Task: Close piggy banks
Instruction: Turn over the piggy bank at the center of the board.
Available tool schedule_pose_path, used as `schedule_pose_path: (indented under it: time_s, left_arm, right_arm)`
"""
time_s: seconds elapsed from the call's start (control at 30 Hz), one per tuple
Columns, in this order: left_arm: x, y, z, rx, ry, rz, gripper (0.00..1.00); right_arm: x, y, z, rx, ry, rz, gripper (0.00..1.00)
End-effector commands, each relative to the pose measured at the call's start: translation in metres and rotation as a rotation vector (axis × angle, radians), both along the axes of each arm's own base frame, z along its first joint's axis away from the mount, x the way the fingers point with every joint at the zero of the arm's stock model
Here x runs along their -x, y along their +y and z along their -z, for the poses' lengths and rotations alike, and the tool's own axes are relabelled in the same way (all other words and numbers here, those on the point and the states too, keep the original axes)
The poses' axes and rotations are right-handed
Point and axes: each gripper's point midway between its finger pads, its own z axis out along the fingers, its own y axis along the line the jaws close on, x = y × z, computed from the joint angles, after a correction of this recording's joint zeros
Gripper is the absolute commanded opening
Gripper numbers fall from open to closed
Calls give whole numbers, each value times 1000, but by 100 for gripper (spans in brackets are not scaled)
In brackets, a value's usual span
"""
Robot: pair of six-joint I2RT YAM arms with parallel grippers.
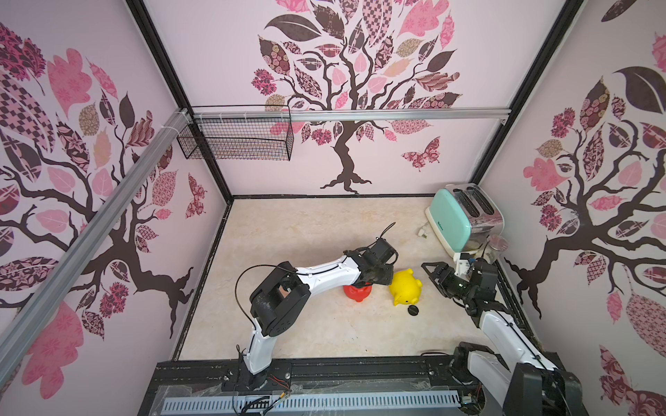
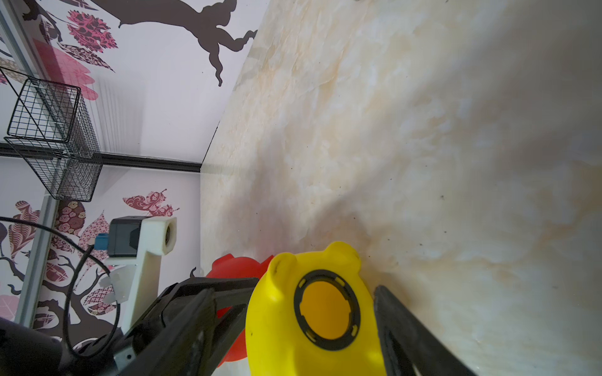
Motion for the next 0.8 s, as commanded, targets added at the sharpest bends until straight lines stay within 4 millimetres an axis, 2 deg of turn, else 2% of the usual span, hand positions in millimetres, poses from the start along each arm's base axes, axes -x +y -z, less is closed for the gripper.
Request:
schedule_pose_path:
  time_s: [0.0, 0.17, 0.37, 0.6, 0.77]
  left_arm:
    - [-7, -2, -10, -15, -25, 15, 30]
    - [-9, -2, -19, -6, -37, 17, 30]
    - [-1, 3, -34, 22, -40, 25, 30]
    - [26, 10, -52, 41, -56, 38, 31]
    - [53, 8, -54, 28, -62, 63, 31]
  right_arm:
    - [-1, 1, -2, 14, -11, -11, 79]
    - [-1, 2, -3, 16, -14, -16, 79]
    - [0, 4, -3, 16, -16, -24, 80]
    - [0, 9, -5, 19, -27, -43, 79]
    - [-2, 11, -10, 19, -50, -51, 79]
